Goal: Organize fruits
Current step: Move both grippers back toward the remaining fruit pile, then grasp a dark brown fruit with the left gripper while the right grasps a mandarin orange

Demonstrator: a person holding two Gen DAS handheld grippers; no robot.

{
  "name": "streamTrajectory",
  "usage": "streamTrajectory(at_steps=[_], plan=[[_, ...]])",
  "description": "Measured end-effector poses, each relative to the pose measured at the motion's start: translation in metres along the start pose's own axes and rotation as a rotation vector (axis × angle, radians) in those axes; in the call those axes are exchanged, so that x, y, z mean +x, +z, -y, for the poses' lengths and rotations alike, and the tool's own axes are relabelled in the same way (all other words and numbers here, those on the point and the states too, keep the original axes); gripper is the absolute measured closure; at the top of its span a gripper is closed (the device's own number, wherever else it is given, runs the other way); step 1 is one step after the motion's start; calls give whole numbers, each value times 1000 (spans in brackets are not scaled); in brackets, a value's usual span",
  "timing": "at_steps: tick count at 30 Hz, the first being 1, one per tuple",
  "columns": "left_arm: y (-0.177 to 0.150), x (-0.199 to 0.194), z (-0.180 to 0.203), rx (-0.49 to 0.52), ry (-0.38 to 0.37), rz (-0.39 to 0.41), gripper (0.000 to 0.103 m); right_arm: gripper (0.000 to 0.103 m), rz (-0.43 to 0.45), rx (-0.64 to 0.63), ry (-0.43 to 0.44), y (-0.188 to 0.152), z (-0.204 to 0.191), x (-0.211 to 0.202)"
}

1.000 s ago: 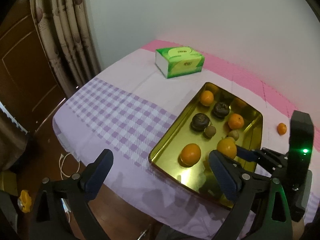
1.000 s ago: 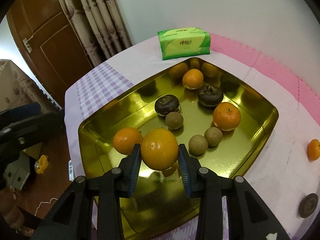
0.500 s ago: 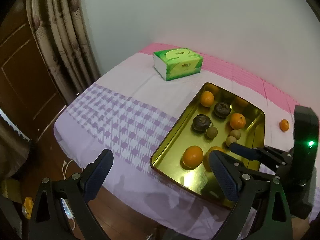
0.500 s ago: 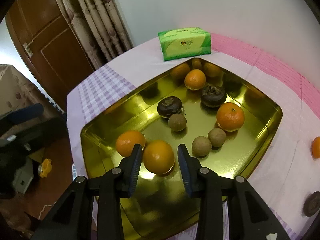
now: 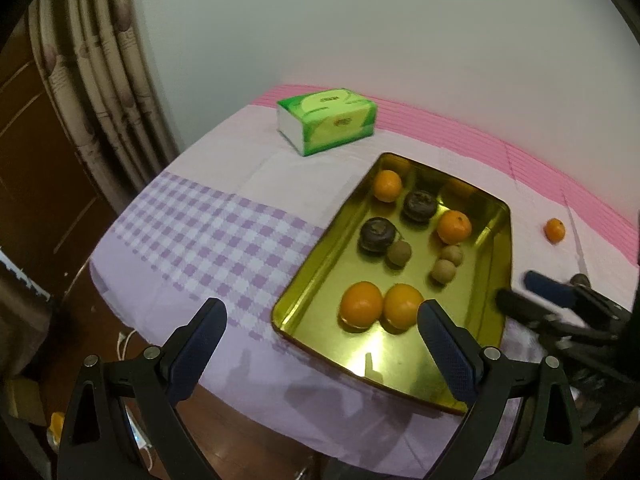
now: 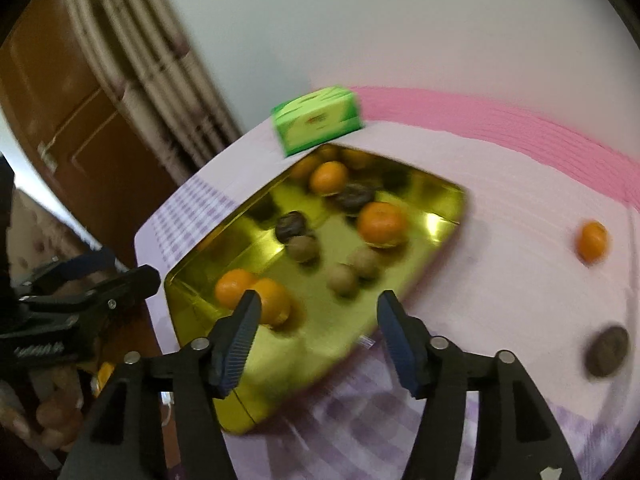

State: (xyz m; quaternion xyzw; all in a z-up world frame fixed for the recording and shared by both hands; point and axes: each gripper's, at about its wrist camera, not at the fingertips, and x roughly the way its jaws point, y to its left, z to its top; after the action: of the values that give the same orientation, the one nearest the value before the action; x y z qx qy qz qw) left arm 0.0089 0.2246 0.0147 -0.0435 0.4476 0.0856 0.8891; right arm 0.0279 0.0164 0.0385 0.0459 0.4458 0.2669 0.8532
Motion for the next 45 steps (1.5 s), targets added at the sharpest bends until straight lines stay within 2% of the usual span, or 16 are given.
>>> streamTrajectory(at_steps=[6, 9, 10, 15, 19, 22, 27, 31, 35, 38, 41, 43, 45], plan=[[-5, 3, 8, 9, -77, -35, 7, 35, 71, 142, -133, -26, 72, -59], [-7, 1, 22, 65, -90, -44, 7, 35, 87, 209, -248, -49, 117, -88], [-7, 0, 25, 80, -93, -44, 7, 35, 85, 221, -311, -58, 133, -97], [-10, -17, 60, 194, -126, -5, 7, 35, 33, 175, -546, -91, 183, -122], [-8, -22, 103, 288, -158, 11, 7, 31, 1, 152, -637, -107, 216, -135], [-2, -17, 146, 361, -228, -1, 7, 25, 10, 178, -654, -113, 237, -142], [10, 9, 228, 487, -333, -21, 7, 20, 27, 236, -618, -116, 254, -142], [10, 37, 282, 580, -354, -32, 7, 16, 41, 239, -584, -113, 255, -141], [10, 72, 313, 606, -394, -121, 7, 13, 57, 253, -550, -117, 259, -144], [7, 86, 328, 639, -373, -119, 7, 12, 61, 263, -538, -117, 261, -145], [2, 96, 336, 663, -404, -140, 7, 10, 60, 259, -526, -116, 262, -146], [-1, 109, 339, 656, -396, -174, 12, 10, 57, 255, -520, -116, 261, -145], [-4, 116, 337, 638, -406, -177, 44, 9, 57, 254, -517, -116, 262, -145]])
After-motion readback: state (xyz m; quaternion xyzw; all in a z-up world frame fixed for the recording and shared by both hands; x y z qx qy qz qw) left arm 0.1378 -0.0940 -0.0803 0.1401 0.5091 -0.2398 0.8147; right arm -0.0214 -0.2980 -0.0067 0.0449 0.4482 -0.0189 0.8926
